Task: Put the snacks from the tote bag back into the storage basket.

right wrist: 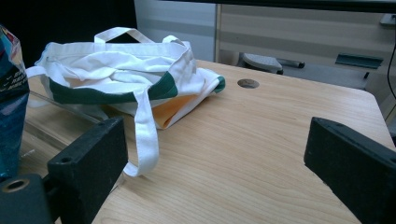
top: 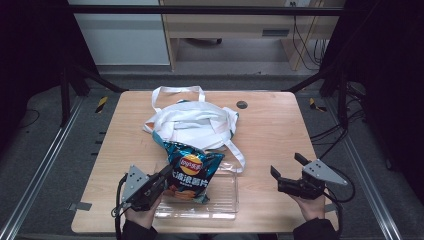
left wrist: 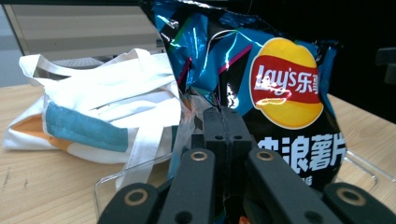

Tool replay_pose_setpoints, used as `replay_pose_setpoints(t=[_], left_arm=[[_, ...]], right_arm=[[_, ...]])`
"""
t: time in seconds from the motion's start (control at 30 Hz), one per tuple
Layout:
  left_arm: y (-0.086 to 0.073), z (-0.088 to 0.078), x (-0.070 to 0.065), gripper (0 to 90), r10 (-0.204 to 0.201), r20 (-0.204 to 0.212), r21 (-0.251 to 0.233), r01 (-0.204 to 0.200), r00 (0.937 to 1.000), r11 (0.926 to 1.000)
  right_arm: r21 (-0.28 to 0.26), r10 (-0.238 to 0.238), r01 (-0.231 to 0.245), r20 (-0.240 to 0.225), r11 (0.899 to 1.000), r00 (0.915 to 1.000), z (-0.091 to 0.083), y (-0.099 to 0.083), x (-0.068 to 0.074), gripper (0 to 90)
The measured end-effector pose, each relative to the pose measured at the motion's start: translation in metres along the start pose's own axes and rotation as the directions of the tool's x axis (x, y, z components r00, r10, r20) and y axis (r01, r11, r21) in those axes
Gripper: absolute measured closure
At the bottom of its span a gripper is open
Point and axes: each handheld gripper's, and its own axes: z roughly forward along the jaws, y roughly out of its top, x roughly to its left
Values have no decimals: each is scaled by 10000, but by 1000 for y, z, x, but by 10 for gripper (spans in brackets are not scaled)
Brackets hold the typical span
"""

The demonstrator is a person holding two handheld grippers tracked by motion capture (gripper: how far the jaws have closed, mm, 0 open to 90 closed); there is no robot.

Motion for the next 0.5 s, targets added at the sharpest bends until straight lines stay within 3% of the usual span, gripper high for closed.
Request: replay_pose_setpoints(t=[0.5], left_arm=[[-10,7,9,900,-123,-435,387,140,9990,9992]], right_arm=[[-3,-14,14,0,10000,10000,0,0,1,65]])
